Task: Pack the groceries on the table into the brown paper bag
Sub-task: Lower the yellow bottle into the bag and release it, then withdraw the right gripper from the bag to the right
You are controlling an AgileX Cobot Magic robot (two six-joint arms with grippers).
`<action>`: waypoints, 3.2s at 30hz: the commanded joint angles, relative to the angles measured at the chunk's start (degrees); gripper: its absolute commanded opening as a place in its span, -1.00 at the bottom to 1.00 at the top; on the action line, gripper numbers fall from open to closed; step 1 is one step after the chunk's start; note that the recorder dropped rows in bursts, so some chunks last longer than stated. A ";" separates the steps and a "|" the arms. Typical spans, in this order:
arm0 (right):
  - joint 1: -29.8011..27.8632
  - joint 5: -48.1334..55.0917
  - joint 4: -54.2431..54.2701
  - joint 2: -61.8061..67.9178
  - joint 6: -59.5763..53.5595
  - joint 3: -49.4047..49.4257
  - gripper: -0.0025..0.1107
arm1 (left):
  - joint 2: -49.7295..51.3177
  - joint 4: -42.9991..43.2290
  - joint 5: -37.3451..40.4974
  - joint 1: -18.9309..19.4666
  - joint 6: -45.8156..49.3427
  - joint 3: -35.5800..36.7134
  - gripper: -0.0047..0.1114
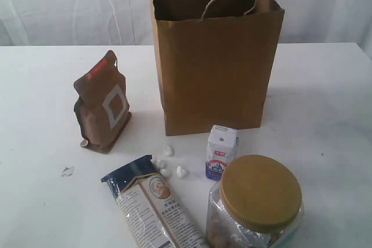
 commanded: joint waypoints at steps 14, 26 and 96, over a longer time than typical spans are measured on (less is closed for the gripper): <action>-0.10 -7.91 1.12 -0.97 1.74 9.82 -0.96 | -0.17 0.02 0.01 -0.33 -0.54 0.19 -0.92; -0.10 -7.77 1.04 -0.88 -0.54 9.82 -0.96 | -0.17 0.02 0.01 -0.33 -0.54 0.19 -0.92; -20.09 22.27 2.36 -47.43 -23.28 55.58 -0.96 | -0.17 0.02 0.01 -0.33 -0.54 0.19 -0.92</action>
